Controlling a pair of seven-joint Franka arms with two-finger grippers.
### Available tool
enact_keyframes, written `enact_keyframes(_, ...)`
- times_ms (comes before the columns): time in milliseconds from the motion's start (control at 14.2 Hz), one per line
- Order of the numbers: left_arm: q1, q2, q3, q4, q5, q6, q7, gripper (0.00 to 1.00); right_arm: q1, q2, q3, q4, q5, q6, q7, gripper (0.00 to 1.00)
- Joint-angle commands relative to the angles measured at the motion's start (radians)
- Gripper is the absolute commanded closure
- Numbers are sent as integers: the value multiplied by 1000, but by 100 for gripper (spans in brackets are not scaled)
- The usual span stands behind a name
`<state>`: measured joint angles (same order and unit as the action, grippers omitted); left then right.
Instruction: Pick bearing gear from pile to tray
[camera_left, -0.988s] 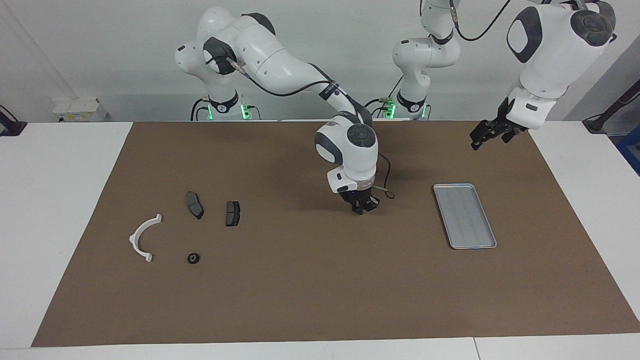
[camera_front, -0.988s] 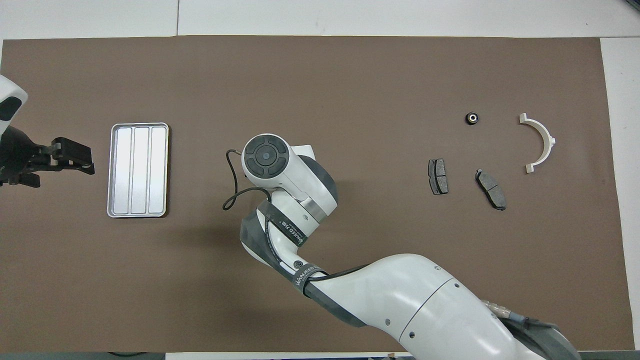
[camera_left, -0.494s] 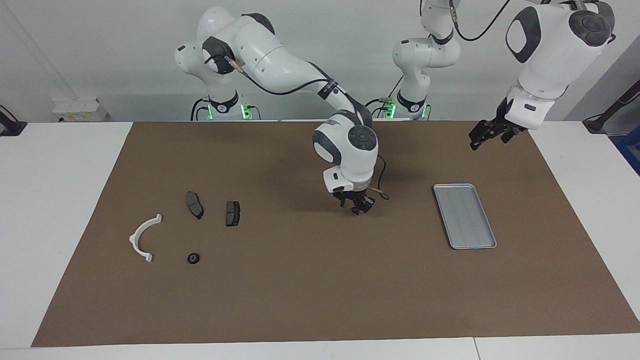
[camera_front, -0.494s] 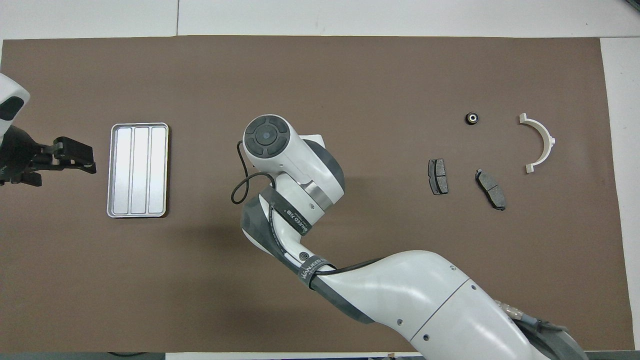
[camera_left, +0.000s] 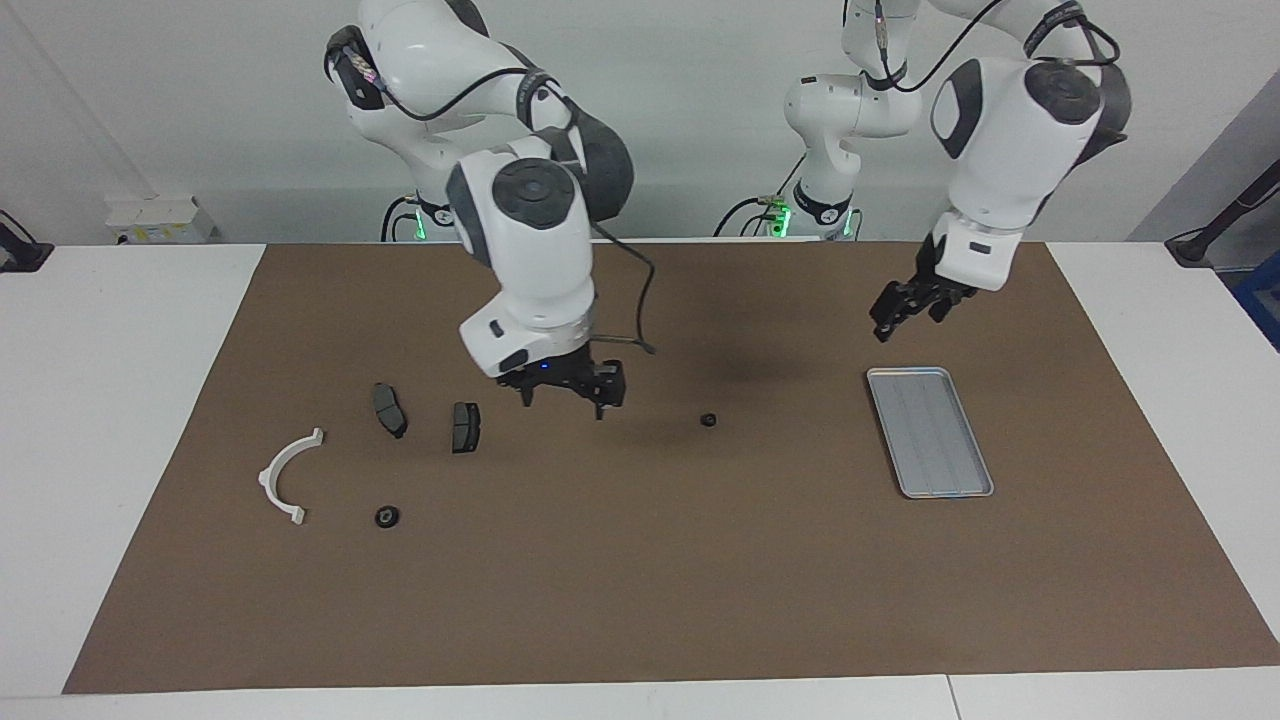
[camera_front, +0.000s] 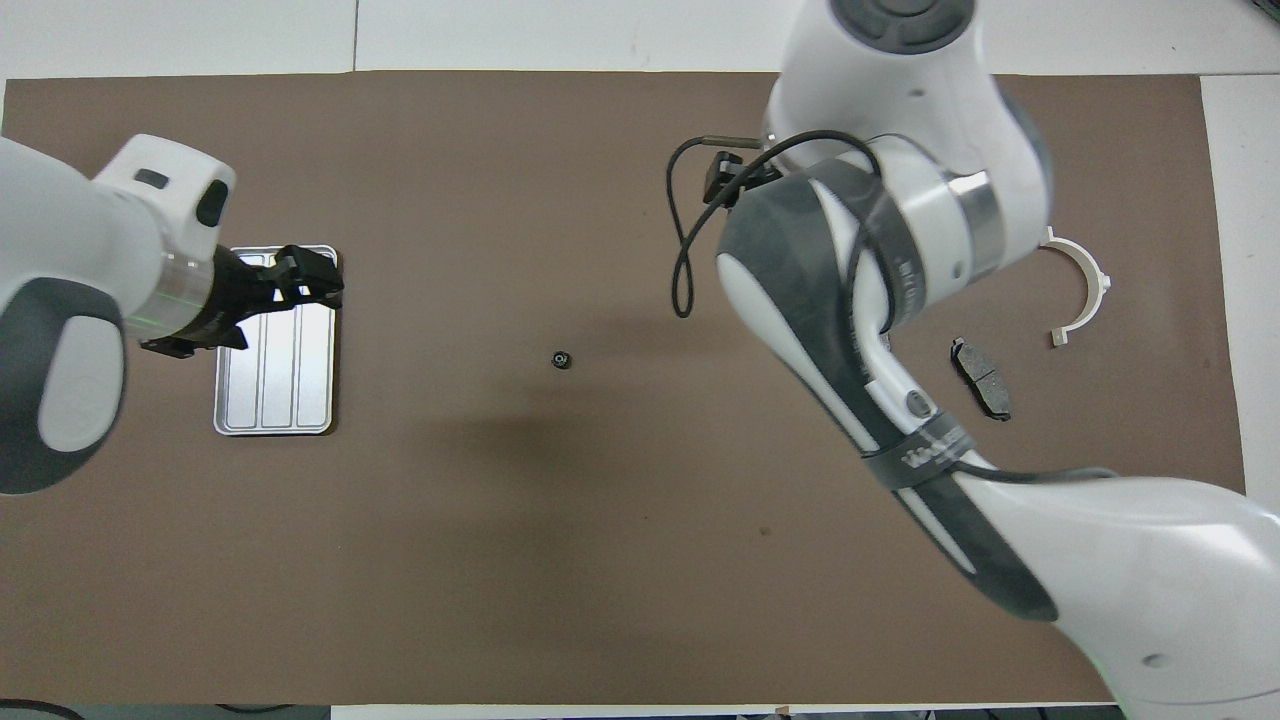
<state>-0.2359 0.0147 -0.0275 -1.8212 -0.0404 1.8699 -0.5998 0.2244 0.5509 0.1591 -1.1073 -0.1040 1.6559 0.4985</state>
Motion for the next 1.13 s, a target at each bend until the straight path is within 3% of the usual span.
enact_keyframes(0, -106, 59, 11, -27, -7, 113, -168, 0, -143, -9, 16, -66, 7, 42, -364, 0)
enact_keyframes(141, -192, 112, 12, -67, -7, 219, -247, 0, -229, -35, 16, -153, 4, 131, -522, 0)
enact_keyframes(424, -318, 333, 17, -46, 10, 369, -379, 0, -307, -71, 13, -403, -5, 388, -595, 0)
enact_keyframes(706, -324, 370, 15, -63, 11, 437, -379, 3, -353, -14, 10, -470, -14, 516, -590, 0)
enact_keyframes(847, -324, 370, 17, -72, 10, 433, -379, 12, -372, 13, 10, -470, -19, 547, -590, 0)
enact_keyframes(1059, -322, 372, 15, -75, 10, 442, -379, 43, -372, 29, 10, -474, -19, 570, -581, 0)
